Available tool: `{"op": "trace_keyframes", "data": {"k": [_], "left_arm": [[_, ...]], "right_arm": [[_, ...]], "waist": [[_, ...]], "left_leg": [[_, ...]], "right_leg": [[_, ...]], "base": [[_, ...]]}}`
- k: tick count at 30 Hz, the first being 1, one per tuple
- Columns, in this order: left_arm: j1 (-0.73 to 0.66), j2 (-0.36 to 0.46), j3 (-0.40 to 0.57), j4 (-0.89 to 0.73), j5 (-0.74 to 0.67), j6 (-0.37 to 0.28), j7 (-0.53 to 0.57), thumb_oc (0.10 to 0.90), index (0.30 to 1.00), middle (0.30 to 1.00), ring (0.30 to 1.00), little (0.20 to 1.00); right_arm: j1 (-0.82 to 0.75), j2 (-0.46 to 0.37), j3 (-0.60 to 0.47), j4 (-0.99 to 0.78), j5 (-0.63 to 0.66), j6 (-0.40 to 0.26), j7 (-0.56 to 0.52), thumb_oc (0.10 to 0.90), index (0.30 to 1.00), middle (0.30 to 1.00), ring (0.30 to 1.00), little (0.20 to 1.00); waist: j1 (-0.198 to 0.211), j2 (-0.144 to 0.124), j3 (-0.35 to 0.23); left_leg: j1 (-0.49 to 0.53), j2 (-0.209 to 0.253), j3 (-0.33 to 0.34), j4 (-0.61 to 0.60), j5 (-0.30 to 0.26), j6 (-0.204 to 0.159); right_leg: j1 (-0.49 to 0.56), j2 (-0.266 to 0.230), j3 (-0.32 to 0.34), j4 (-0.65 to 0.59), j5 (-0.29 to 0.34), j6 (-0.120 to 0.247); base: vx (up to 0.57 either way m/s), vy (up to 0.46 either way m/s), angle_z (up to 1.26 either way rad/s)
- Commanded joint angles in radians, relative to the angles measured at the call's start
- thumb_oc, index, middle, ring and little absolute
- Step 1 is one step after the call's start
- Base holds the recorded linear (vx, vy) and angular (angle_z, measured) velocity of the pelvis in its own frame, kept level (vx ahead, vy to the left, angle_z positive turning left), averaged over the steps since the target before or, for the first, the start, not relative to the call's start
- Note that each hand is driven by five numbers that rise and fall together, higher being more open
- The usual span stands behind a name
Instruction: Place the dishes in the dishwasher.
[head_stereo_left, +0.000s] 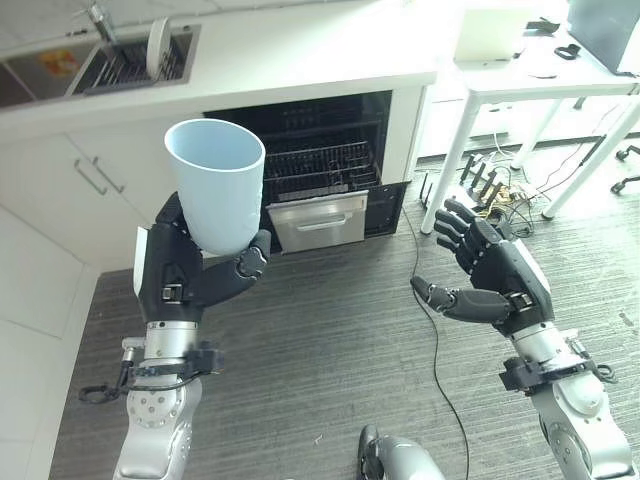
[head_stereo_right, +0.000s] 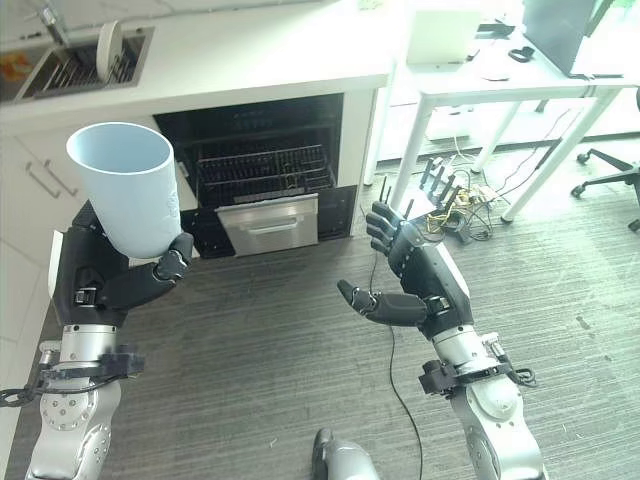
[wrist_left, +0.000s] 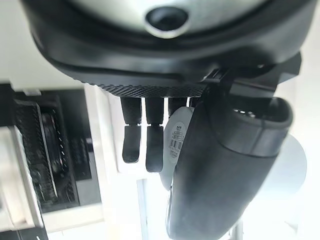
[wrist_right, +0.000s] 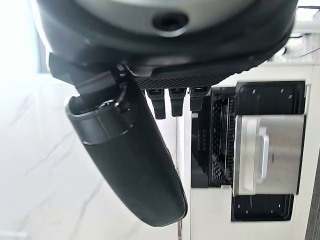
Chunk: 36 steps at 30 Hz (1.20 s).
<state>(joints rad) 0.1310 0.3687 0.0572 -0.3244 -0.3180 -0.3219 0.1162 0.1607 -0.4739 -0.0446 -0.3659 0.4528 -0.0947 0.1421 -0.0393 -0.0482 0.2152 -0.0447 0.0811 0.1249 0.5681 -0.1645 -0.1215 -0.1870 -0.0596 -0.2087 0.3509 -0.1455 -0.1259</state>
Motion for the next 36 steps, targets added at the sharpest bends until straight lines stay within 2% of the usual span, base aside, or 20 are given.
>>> {"op": "trace_keyframes", "data": {"k": [1,2,3,5,8,11,13,18,19,20,23,24,25,26,27,29,31,32,34,36], "left_arm": [[-0.025,0.037,0.040,-0.085,-0.040,-0.161,-0.006,0.400,0.300,0.300,0.300,0.300],[-0.018,0.039,0.044,-0.083,-0.048,-0.169,-0.012,0.400,0.300,0.300,0.300,0.300],[-0.014,0.039,0.046,-0.079,-0.052,-0.176,-0.012,0.400,0.300,0.300,0.300,0.300],[-0.010,0.037,0.047,-0.077,-0.066,-0.180,-0.008,0.400,0.300,0.300,0.300,0.300],[0.003,0.024,0.046,-0.068,-0.058,-0.204,0.002,0.400,0.300,0.300,0.300,0.300],[0.009,0.022,0.056,-0.062,-0.054,-0.209,0.022,0.400,0.300,0.300,0.300,0.300],[0.011,0.027,0.061,-0.064,-0.051,-0.203,0.036,0.400,0.300,0.300,0.300,0.300],[-0.026,0.047,0.067,-0.060,-0.053,-0.173,0.009,0.400,0.300,0.300,0.300,0.300],[-0.043,0.053,0.063,-0.054,-0.054,-0.165,0.002,0.400,0.300,0.300,0.300,0.300],[-0.067,0.064,0.061,-0.046,-0.062,-0.155,-0.015,0.400,0.300,0.300,0.300,0.300],[-0.079,0.070,0.061,-0.044,-0.064,-0.150,-0.027,0.400,0.300,0.300,0.300,0.300],[-0.084,0.074,0.063,-0.047,-0.069,-0.141,-0.036,0.400,0.300,0.300,0.300,0.300],[-0.092,0.079,0.055,-0.044,-0.056,-0.145,-0.039,0.400,0.300,0.300,0.300,0.300],[-0.094,0.081,0.053,-0.042,-0.046,-0.149,-0.037,0.400,0.300,0.300,0.300,0.300],[-0.095,0.080,0.052,-0.044,-0.035,-0.150,-0.036,0.400,0.300,0.300,0.300,0.300],[-0.096,0.079,0.054,-0.041,-0.021,-0.152,-0.030,0.400,0.300,0.300,0.300,0.300],[-0.106,0.089,0.063,-0.044,-0.027,-0.134,-0.024,0.400,0.300,0.300,0.300,0.300],[-0.121,0.103,0.063,-0.039,-0.023,-0.126,-0.020,0.400,0.300,0.300,0.300,0.300],[-0.130,0.102,0.054,-0.038,-0.016,-0.120,-0.020,0.400,0.300,0.300,0.300,0.300],[-0.132,0.098,0.041,-0.033,-0.002,-0.120,-0.008,0.400,0.300,0.300,0.300,0.300]], "right_arm": [[-0.073,0.002,-0.044,-0.080,0.031,-0.110,0.016,0.800,0.900,0.900,0.900,0.900],[-0.075,0.005,-0.044,-0.077,0.027,-0.109,0.019,0.800,0.900,0.900,0.900,0.900],[-0.075,0.010,-0.043,-0.073,0.021,-0.109,0.025,0.800,0.900,0.900,0.900,0.900],[-0.072,0.011,-0.042,-0.076,0.015,-0.106,0.029,0.800,0.900,0.900,0.900,0.900],[-0.067,-0.005,-0.046,-0.087,0.024,-0.103,0.033,0.800,0.900,0.900,0.900,0.900],[-0.057,-0.018,-0.051,-0.094,0.041,-0.102,0.050,0.800,0.900,0.900,0.900,0.900],[-0.036,-0.016,-0.055,-0.108,0.053,-0.103,0.061,0.800,0.900,0.900,0.900,0.900],[-0.037,0.001,-0.055,-0.122,0.050,-0.098,0.038,0.800,0.900,0.900,0.900,0.900],[-0.047,0.006,-0.051,-0.120,0.043,-0.098,0.025,0.800,0.900,0.900,0.900,0.900],[-0.070,0.020,-0.041,-0.114,0.027,-0.099,-0.003,0.800,0.900,0.900,0.900,0.900],[-0.086,0.031,-0.035,-0.108,0.017,-0.102,-0.017,0.800,0.900,0.900,0.900,0.900],[-0.092,0.040,-0.033,-0.107,0.017,-0.101,-0.024,0.800,0.900,0.900,0.900,0.900],[-0.094,0.054,-0.021,-0.104,0.015,-0.110,-0.029,0.800,0.900,0.900,0.900,0.900],[-0.092,0.063,-0.017,-0.103,0.013,-0.117,-0.022,0.800,0.900,0.900,0.900,0.900],[-0.088,0.071,-0.008,-0.103,0.006,-0.125,-0.016,0.800,0.900,0.900,0.900,0.900],[-0.082,0.079,0.005,-0.096,0.003,-0.133,-0.008,0.800,0.900,0.900,0.900,0.900],[-0.082,0.076,0.007,-0.086,0.014,-0.133,-0.001,0.800,0.900,0.900,0.900,0.900],[-0.081,0.063,-0.004,-0.082,0.035,-0.144,0.011,0.800,0.900,0.900,0.900,0.900],[-0.083,0.063,-0.004,-0.082,0.037,-0.151,0.011,0.800,0.900,0.900,0.900,0.900],[-0.087,0.076,0.006,-0.086,0.023,-0.150,0.008,0.800,0.900,0.900,0.900,0.900]], "waist": [[0.016,0.001,-0.052],[0.015,0.018,-0.050],[0.016,0.034,-0.047],[0.025,0.052,-0.042],[0.040,0.062,-0.037],[0.045,0.067,-0.043],[0.046,0.060,-0.052],[0.059,0.042,-0.080],[0.064,0.036,-0.084],[0.080,0.026,-0.087],[0.092,0.021,-0.088],[0.095,0.017,-0.089],[0.093,0.011,-0.087],[0.087,0.019,-0.084],[0.079,0.028,-0.075],[0.073,0.032,-0.065],[0.072,0.028,-0.056],[0.055,0.006,-0.035],[0.036,-0.004,-0.027],[0.019,0.001,-0.018]], "left_leg": [[-0.002,-0.049,0.068,-0.268,-0.009,0.094],[-0.035,-0.029,0.069,-0.268,-0.031,0.084],[-0.076,-0.005,0.056,-0.268,-0.021,0.066],[-0.162,0.051,0.023,-0.268,0.035,0.027],[-0.236,0.104,0.013,-0.268,0.093,0.001],[-0.240,0.124,0.026,-0.268,0.095,0.000],[-0.217,0.105,0.025,-0.268,0.065,0.013],[-0.193,0.069,0.016,-0.268,0.033,0.039],[-0.187,0.055,0.006,-0.268,0.025,0.045],[-0.179,0.019,-0.024,-0.268,0.010,0.062],[-0.176,-0.005,-0.047,-0.268,0.000,0.077],[-0.174,-0.022,-0.050,-0.268,-0.008,0.093],[-0.168,-0.045,-0.056,-0.268,-0.018,0.118],[-0.159,-0.048,-0.070,-0.268,-0.023,0.129],[-0.147,-0.049,-0.085,-0.268,-0.027,0.135],[-0.138,-0.045,-0.085,-0.268,-0.033,0.136],[-0.129,-0.032,-0.067,-0.268,-0.034,0.123],[-0.113,-0.033,-0.033,-0.268,-0.048,0.115],[-0.104,-0.040,-0.023,-0.268,-0.065,0.118],[-0.081,-0.042,-0.031,-0.268,-0.080,0.121]], "right_leg": [[0.057,-0.054,0.043,-0.051,-0.024,0.208],[0.059,-0.036,0.044,-0.051,-0.028,0.212],[0.066,-0.018,0.047,-0.051,-0.037,0.213],[0.093,0.003,0.054,-0.051,-0.066,0.210],[0.135,0.016,0.047,-0.051,-0.108,0.195],[0.158,0.005,0.029,-0.051,-0.125,0.197],[0.182,-0.013,0.027,-0.051,-0.137,0.210],[0.187,-0.057,0.007,-0.051,-0.116,0.242],[0.186,-0.071,0.002,-0.051,-0.107,0.253],[0.191,-0.101,-0.008,-0.051,-0.092,0.274],[0.203,-0.114,-0.017,-0.051,-0.083,0.285],[0.223,-0.119,-0.021,-0.051,-0.062,0.293],[0.240,-0.116,-0.027,-0.051,0.045,0.305],[0.250,-0.098,-0.030,-0.051,0.105,0.309],[0.228,-0.084,-0.026,-0.019,0.136,0.305],[0.177,-0.082,-0.028,0.018,0.133,0.292],[0.162,-0.082,-0.055,-0.051,0.100,0.279],[0.061,-0.120,-0.019,-0.051,0.039,0.283],[-0.014,-0.138,0.052,-0.051,0.074,0.300],[-0.094,-0.150,0.104,-0.051,0.103,0.308]], "base": [[0.18,0.075,0.07],[0.10,0.108,0.04],[0.12,0.099,0.08],[0.13,0.091,0.09],[0.19,0.193,-0.01],[0.18,0.218,-0.33],[0.18,0.225,-0.34],[0.14,0.188,-0.19],[0.17,0.270,0.33],[0.16,0.260,0.31],[0.11,0.172,0.21],[0.18,0.255,0.11],[0.22,0.272,0.06],[0.19,0.206,0.07],[0.10,0.105,0.05],[0.11,0.030,-0.02],[0.18,-0.162,-0.27],[0.19,-0.273,-0.50],[0.20,-0.252,-0.46],[0.27,-0.269,0.13]]}}
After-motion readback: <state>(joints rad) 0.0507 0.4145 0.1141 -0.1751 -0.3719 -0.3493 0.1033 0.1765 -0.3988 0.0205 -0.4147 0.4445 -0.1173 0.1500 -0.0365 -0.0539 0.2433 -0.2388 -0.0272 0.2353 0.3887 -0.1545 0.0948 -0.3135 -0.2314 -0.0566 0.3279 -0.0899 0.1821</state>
